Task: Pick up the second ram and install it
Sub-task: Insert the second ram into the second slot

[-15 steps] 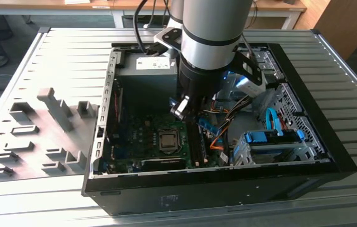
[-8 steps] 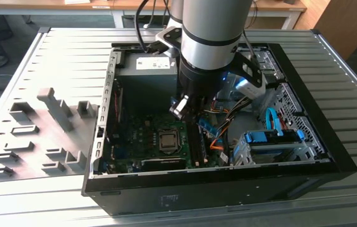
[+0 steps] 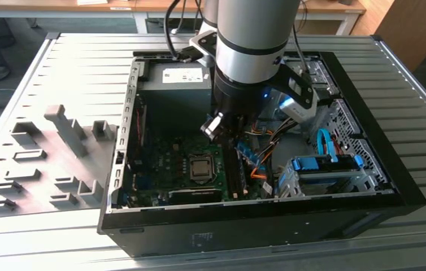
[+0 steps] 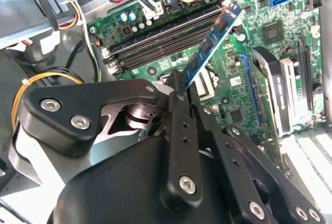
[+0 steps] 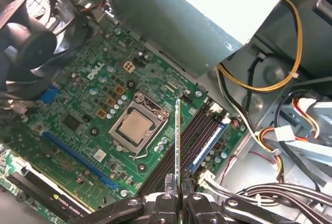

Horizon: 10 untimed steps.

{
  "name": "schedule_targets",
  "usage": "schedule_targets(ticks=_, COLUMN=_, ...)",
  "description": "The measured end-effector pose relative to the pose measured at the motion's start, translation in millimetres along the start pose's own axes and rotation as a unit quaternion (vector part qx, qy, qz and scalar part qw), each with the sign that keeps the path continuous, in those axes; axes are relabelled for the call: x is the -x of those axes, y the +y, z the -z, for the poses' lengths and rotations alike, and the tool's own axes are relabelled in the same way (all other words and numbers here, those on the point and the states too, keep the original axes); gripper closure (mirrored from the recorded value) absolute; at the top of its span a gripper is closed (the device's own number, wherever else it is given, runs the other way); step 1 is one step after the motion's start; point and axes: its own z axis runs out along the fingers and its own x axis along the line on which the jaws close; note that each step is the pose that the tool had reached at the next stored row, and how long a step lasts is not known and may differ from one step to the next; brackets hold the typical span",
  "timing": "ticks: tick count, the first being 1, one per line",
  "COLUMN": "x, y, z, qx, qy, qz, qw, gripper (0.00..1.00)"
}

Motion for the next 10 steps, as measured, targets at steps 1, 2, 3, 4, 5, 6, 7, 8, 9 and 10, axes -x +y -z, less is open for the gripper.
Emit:
schedule_targets(ticks=1, x=0.0, y=0.0, z=0.0, qx=-0.0002, qy=-0.0001, qz=-0.004, qw=1.0000, gripper=0.86)
schedule_targets(ticks=2, x=0.0, y=0.0, z=-0.1, qx=-0.0005, qy=-0.0003, qz=-0.008, qw=1.0000, gripper=0.86)
schedule_targets(ticks=3, x=0.0, y=0.0, z=-0.1, qx=-0.0008, qy=-0.0004, qz=-0.011, qw=0.9999, gripper=0.86)
schedule_targets(ticks=4, x=0.0, y=0.0, z=-0.1, qx=-0.0010, qy=-0.0006, qz=-0.015, qw=0.9999, gripper=0.86)
schedule_targets(ticks=5, x=0.0, y=0.0, z=-0.2, qx=-0.0012, qy=-0.0008, qz=-0.019, qw=0.9998, gripper=0.86)
schedule_targets(ticks=6, x=0.0, y=0.0, z=-0.2, qx=-0.0015, qy=-0.0009, qz=-0.022, qw=0.9997, gripper=0.86)
schedule_targets(ticks=7, x=0.0, y=0.0, z=-0.2, qx=-0.0017, qy=-0.0011, qz=-0.026, qw=0.9997, gripper=0.86)
schedule_targets(ticks=8, x=0.0, y=0.0, z=-0.2, qx=-0.0019, qy=-0.0012, qz=-0.029, qw=0.9996, gripper=0.86)
schedule_targets(ticks=9, x=0.0, y=0.0, z=-0.3, qx=-0.0022, qy=-0.0014, qz=-0.033, qw=0.9995, gripper=0.86)
schedule_targets(ticks=10, x=0.0, y=0.0, z=-0.3, qx=-0.0024, qy=-0.0015, qz=-0.036, qw=0.9993, gripper=0.86)
